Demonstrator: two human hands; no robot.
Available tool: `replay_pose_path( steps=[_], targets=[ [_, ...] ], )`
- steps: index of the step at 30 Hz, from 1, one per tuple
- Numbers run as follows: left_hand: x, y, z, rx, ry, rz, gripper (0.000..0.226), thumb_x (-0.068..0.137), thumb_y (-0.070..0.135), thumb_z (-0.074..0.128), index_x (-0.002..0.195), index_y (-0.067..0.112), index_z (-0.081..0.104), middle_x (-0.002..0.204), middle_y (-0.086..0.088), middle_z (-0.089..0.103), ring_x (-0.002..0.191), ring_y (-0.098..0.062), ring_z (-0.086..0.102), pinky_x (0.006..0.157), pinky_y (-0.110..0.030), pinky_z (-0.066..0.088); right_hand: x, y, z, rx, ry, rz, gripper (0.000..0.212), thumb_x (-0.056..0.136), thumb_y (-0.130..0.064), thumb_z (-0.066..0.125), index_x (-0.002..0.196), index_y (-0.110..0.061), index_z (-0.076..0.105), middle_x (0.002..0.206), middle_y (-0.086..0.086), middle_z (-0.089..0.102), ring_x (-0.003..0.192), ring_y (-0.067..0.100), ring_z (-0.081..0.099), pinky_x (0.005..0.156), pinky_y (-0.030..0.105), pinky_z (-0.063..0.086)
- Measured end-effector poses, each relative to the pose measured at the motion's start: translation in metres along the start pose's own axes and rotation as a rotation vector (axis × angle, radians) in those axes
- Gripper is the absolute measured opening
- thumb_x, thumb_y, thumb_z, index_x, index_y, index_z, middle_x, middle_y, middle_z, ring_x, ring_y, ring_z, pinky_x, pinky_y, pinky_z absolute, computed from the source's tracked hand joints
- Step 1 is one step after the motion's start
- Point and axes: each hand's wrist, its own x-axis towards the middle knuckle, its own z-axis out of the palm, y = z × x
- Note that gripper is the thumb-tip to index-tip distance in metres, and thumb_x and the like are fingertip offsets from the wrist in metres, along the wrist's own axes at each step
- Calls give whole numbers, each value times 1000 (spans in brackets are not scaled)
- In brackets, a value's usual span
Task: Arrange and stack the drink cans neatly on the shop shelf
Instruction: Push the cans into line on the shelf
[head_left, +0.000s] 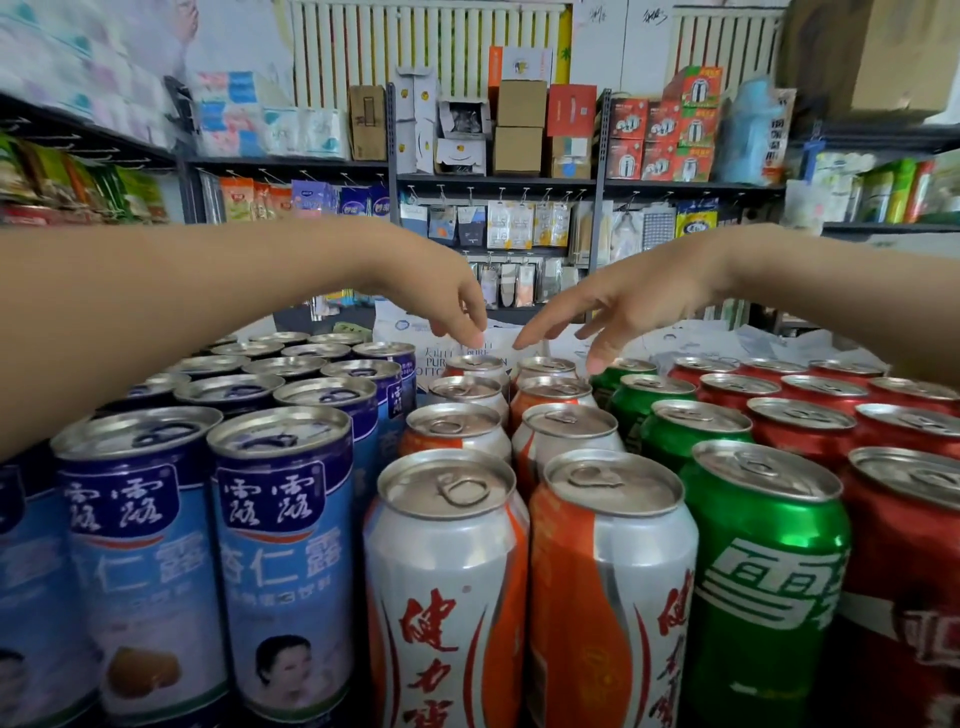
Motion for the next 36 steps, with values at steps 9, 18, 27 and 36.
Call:
replay_pose_path(
  steps=[9,18,27,36],
  targets=[
    [47,-13,19,34,-207,74,43,94,39,50,133,21,54,129,5,57,115,-13,52,106,-32,35,42,16,3,-125,-24,78,57,92,-5,57,141,-29,42,140,-8,50,125,9,48,105,31,36],
    [52,-12,12,-11,-325,56,40,91,40,54,127,23,59,104,16,62,104,-8,54,101,-28,35,47,9,5,-345,16,97,60,92,-14,60,145,-25,36,129,-11,54,113,7,51,92,22,35],
    [45,1,9,2,-255,-6,38,89,39,59,114,11,67,90,-5,68,85,-15,61,86,-32,46,41,8,10,-238,73,77,53,92,-9,59,141,-23,43,136,0,53,114,15,57,92,26,41],
    [2,31,-11,71,-47,-39,45,93,39,52,134,19,51,134,-2,53,119,-18,51,106,-37,37,-14,-16,2,-184,160,143,58,94,-14,57,146,-22,33,138,-5,49,128,12,46,97,23,37]
  ],
)
